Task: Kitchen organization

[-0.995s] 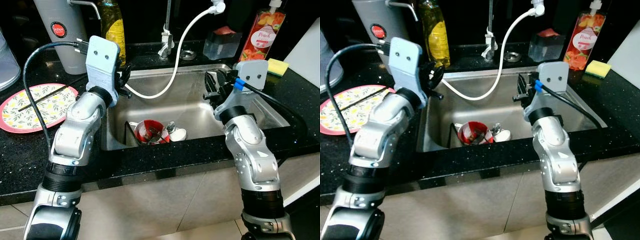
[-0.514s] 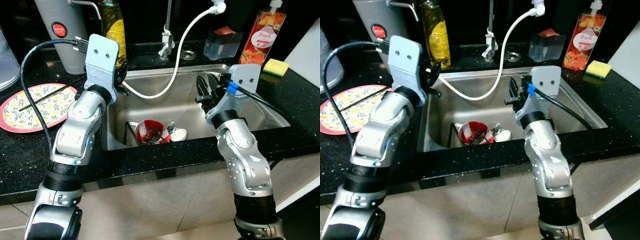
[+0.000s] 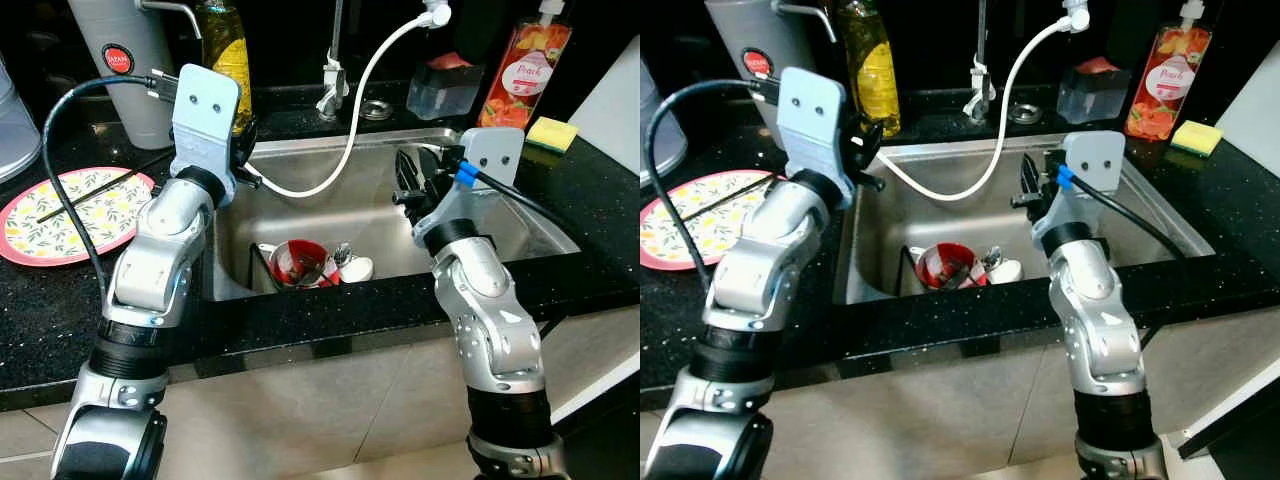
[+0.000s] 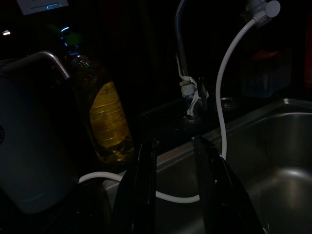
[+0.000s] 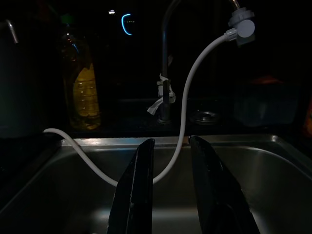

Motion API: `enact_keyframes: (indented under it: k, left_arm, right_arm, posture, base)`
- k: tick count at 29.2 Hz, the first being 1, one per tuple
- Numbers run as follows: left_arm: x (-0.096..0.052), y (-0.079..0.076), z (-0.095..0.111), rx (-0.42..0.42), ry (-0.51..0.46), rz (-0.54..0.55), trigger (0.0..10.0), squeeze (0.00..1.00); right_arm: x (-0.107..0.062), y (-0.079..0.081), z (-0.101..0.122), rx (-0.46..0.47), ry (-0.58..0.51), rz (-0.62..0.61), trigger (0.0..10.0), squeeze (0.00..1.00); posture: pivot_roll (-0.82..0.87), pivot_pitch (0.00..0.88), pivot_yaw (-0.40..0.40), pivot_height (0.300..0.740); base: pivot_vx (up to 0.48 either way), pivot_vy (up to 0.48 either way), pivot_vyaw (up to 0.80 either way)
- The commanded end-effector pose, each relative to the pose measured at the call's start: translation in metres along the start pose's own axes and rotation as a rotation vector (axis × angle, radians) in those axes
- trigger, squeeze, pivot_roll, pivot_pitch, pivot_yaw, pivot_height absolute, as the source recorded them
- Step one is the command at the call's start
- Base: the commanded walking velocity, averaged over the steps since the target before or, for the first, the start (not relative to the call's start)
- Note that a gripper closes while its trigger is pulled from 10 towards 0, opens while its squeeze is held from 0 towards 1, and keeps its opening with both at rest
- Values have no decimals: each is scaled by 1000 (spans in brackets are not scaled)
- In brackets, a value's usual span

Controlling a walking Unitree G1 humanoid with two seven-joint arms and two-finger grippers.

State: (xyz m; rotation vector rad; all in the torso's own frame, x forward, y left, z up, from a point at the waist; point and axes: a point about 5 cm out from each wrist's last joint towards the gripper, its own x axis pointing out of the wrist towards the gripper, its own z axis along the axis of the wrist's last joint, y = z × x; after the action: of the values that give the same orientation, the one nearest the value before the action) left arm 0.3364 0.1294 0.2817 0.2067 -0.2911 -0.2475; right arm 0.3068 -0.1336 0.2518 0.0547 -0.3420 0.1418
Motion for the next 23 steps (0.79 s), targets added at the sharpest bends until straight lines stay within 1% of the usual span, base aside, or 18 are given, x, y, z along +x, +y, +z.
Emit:
enact_keyframes:
  k: [1,9,23]
  left_arm:
    - [3,-6,-3,-4,10,-14,10000,0]
    - [5,-5,-1,4,7,-20,10000,0]
    - [5,-4,-1,5,4,-12,10000,0]
  right_arm:
    - [-2,-3,3,-1,-9,-20,10000,0]
    - [-2,-4,4,-3,-14,-26,10000,0]
    - [0,-2,3,-3,-12,-15,10000,0]
  posture:
    - [42,0,27,740]
    - [45,0,30,740]
    - [46,0,27,740]
  base:
    - [0,0,0]
    - [0,0,0]
    - [0,0,0]
